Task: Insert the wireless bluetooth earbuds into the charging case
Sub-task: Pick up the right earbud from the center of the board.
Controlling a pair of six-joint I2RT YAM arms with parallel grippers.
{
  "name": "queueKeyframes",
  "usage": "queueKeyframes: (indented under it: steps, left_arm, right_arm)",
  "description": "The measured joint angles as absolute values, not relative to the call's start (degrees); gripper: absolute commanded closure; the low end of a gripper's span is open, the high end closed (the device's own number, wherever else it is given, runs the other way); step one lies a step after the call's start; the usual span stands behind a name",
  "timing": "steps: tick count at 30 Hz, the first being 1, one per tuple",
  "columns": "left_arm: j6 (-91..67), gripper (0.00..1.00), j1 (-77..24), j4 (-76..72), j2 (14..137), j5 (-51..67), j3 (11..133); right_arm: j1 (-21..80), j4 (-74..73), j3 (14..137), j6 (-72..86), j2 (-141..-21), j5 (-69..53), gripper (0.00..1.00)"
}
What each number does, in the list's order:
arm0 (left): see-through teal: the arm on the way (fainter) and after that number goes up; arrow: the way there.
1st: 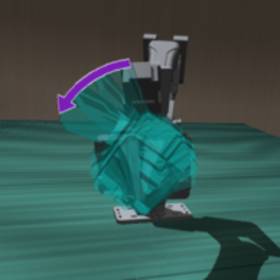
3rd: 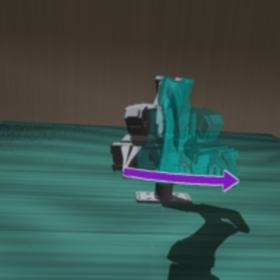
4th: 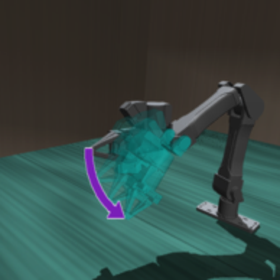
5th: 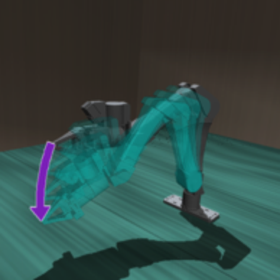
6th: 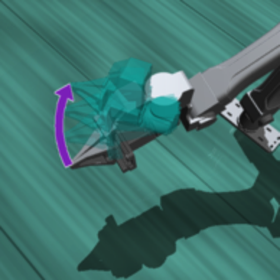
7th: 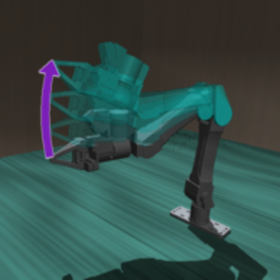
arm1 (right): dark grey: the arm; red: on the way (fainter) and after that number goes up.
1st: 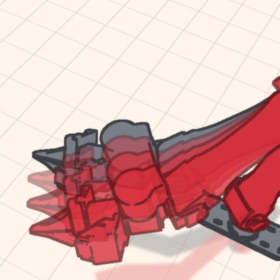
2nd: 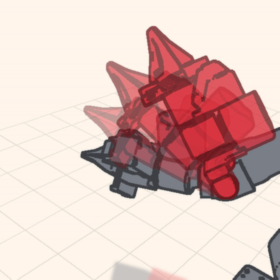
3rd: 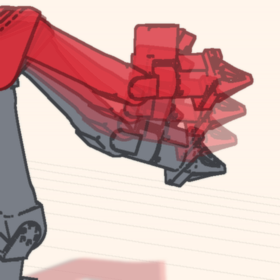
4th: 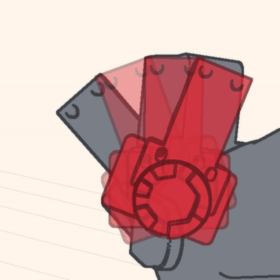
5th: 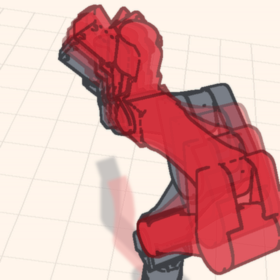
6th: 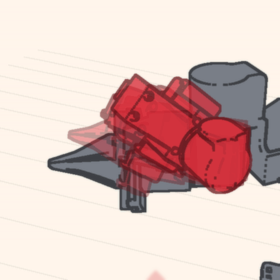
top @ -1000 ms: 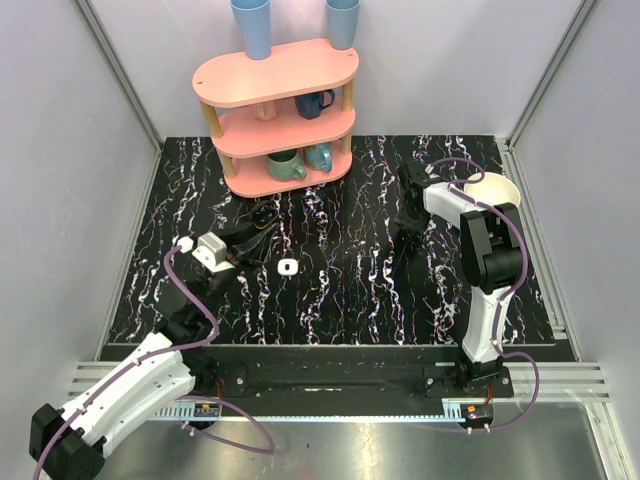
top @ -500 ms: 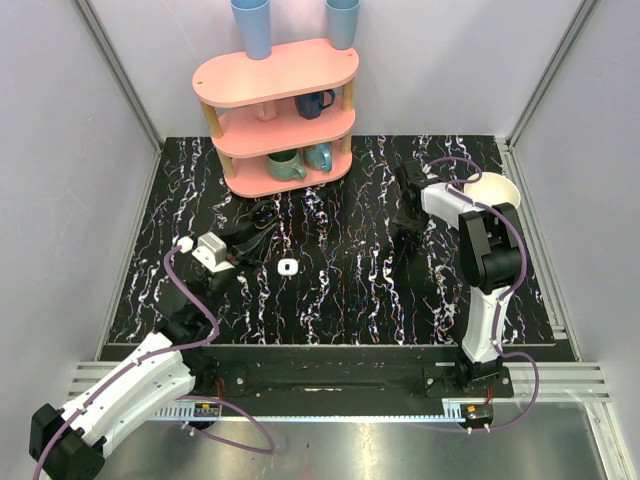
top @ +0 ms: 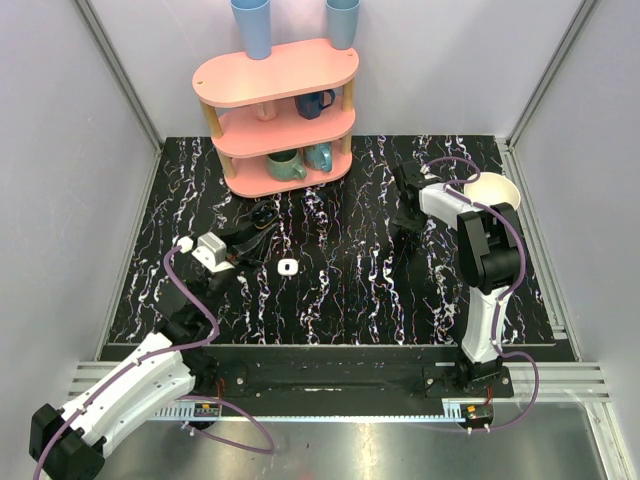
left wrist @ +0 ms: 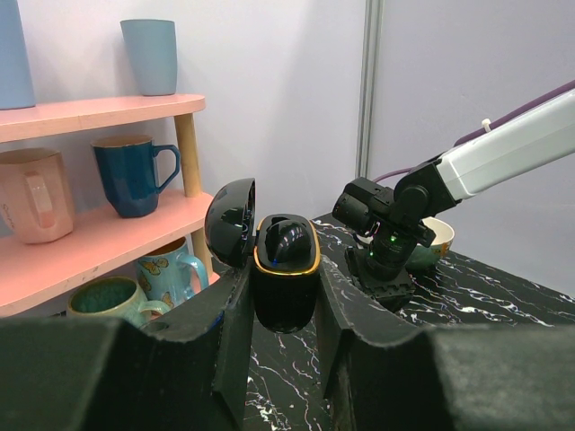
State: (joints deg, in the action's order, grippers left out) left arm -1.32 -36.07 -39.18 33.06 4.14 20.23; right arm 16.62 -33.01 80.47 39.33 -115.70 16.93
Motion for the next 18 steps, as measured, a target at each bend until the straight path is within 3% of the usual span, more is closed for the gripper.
queueKeyframes:
  steps: [18]
  left_arm:
    - [-1.32, 1.00, -36.07, -39.16, 33.06, 4.10, 20.23]
  right_arm:
    - [16.67, -33.06, 80.47, 39.51, -115.70, 16.97, 0.55]
